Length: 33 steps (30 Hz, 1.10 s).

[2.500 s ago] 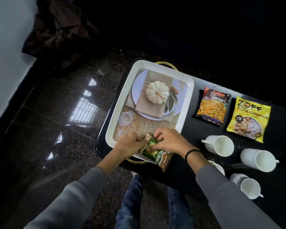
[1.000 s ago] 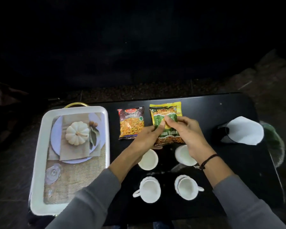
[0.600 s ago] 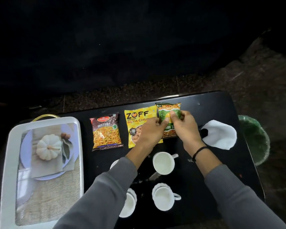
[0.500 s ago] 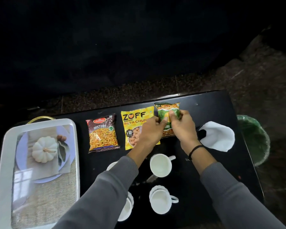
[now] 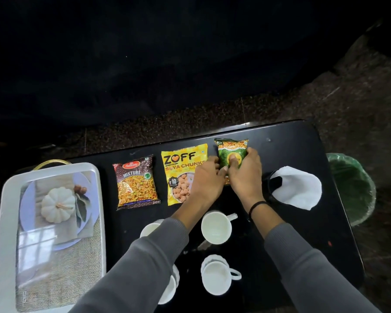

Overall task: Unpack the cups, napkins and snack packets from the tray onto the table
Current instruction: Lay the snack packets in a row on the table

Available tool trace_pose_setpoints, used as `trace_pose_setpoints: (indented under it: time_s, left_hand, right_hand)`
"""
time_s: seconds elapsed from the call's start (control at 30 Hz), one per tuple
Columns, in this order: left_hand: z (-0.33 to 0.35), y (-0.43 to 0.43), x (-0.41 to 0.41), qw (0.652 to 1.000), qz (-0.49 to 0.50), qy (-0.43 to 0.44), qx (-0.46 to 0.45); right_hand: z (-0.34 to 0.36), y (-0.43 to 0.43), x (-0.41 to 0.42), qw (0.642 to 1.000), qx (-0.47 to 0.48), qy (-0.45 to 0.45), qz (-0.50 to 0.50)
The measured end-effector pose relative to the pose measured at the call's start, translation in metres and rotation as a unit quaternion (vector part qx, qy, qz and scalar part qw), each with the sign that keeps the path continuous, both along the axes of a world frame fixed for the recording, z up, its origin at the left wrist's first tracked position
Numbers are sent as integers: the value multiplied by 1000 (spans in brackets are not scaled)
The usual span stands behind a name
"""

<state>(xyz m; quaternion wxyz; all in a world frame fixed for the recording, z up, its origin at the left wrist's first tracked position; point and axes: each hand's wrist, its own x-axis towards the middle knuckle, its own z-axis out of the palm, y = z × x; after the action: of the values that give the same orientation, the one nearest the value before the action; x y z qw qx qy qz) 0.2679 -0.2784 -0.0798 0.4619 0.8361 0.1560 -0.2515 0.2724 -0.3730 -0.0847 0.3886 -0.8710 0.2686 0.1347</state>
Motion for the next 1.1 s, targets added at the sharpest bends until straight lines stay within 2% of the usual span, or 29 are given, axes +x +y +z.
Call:
trace_pose_setpoints:
  time_s: [0.87,1.1]
  left_hand:
    - [-7,44,-7,997,-61,-39,14]
    - [13,49,-11,995,-57,-72,29]
  right_hand:
    - [0,25,-8,998,-13,5,60]
    - [17,27,-16,990,-97,-10,103]
